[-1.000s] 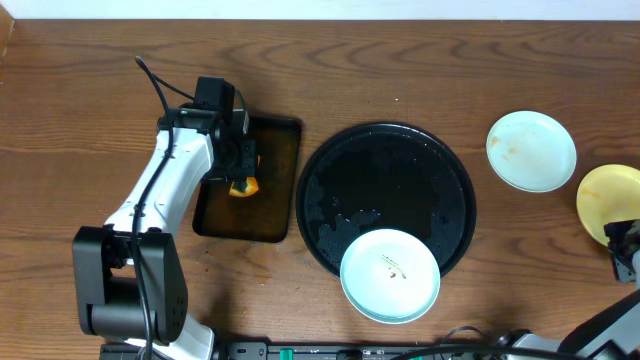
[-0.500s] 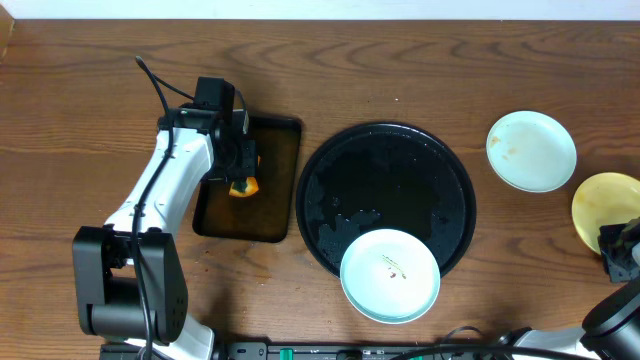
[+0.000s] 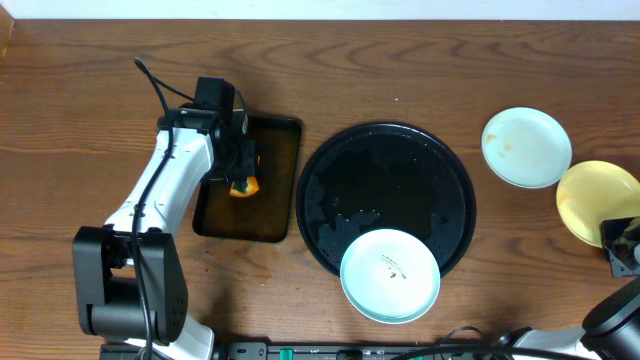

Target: Clean dirty plates on tray and stack at the side

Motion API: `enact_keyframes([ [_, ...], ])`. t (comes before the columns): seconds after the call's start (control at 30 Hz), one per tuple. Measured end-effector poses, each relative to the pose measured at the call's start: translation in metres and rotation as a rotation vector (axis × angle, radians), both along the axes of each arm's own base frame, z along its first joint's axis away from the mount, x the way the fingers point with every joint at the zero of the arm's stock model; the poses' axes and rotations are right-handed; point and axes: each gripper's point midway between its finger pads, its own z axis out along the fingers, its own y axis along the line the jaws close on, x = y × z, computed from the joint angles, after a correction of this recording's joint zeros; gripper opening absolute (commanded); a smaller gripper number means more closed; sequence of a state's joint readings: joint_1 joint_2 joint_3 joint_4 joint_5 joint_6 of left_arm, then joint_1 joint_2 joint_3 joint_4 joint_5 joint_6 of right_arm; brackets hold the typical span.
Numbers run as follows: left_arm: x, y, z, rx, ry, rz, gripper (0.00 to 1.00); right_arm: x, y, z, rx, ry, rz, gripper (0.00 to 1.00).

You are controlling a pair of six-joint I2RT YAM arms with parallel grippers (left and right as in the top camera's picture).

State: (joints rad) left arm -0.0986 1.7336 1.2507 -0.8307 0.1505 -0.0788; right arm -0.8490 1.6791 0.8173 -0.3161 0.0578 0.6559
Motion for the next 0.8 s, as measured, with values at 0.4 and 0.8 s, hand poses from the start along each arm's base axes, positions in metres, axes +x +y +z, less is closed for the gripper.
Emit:
enact_keyframes([
  [0.4, 0.0, 0.0, 0.0, 0.0, 0.0, 0.0, 0.08, 0.014, -0.003, 0.058, -0.099, -0.134, 0.042, 0.01],
  [0.8, 0.0, 0.0, 0.0, 0.0, 0.0, 0.0, 0.08, 0.056, 0.02, 0.1, -0.135, -0.316, 0.182, 0.01],
])
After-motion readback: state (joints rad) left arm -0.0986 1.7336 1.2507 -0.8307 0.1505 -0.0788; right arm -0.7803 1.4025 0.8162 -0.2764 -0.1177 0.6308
